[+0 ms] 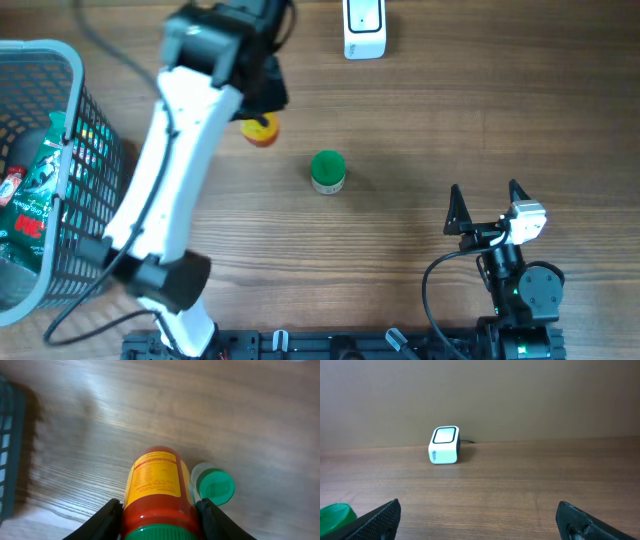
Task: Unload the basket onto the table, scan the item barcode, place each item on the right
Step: 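Place the red-capped bottle beside the green jar and release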
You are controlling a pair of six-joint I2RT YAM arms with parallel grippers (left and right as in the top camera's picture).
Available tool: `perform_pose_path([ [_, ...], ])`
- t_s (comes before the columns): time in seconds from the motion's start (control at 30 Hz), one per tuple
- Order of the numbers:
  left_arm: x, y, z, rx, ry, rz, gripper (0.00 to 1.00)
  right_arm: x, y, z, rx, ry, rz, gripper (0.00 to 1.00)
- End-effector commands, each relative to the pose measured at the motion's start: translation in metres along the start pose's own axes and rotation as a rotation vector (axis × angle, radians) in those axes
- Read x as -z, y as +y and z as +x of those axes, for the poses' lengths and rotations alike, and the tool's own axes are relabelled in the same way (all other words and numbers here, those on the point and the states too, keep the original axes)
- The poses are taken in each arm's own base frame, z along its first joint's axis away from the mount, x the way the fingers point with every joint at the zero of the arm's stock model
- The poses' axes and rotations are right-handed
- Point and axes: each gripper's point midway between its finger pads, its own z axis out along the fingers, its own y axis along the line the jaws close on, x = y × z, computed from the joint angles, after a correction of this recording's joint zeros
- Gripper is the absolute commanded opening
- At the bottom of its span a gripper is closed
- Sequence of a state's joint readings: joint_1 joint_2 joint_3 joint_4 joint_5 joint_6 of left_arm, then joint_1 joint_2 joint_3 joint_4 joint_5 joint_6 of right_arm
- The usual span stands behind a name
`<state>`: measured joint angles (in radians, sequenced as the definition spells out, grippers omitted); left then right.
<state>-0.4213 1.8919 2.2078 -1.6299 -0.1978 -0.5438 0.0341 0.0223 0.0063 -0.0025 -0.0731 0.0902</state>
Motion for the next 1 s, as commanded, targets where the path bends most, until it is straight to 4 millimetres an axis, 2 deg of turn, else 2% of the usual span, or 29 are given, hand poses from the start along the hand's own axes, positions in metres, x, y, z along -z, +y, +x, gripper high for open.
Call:
perform_pose_path([
  [0.0, -0.022, -0.024, 0.002, -0.1, 0.016, -0.026, 0.31, 0.0, -0.001, 0.0, -0.017, -0.003, 0.009, 1.0],
  [0.1, -0.041, -0.036, 0.0, -0.114, 0.032, -0.034, 0.3, 0.0, -0.001, 0.0, -0.017, -0.003, 0.009, 1.0],
  [0.3, -0.081, -0.046, 0.002, -0.165, 0.045, -0.041, 0.3, 0.0, -0.001, 0.0, -0.017, -0.003, 0.009, 1.0],
  [0.47, -0.134, -0.051, 0.028, -0.18, 0.122, -0.026, 0.3, 0.0, -0.001, 0.0, -0.017, -0.003, 0.009, 1.0],
  [0.57, -0.154, -0.047, 0.04, -0.24, 0.151, -0.035, 0.31, 0.0, -0.001, 0.0, -0.017, -0.003, 0.009, 1.0],
  [0.63, -0.159, -0.05, 0.045, -0.288, 0.167, -0.01, 0.31, 0.0, -0.001, 0.0, -0.017, -0.003, 0.009, 1.0],
  [0.77, -0.16, -0.061, 0.042, -0.307, 0.155, 0.044, 0.36, 0.0, -0.001, 0.0, -0.017, -0.003, 0.009, 1.0],
  [0.9, -0.153, -0.06, 0.041, -0.305, 0.144, 0.049, 0.56, 0.0, -0.001, 0.0, -0.017, -0.003, 0.009, 1.0],
  [0.97, -0.138, -0.061, 0.036, -0.298, 0.113, 0.074, 0.68, 0.0, -0.001, 0.0, -0.017, -0.003, 0.009, 1.0],
])
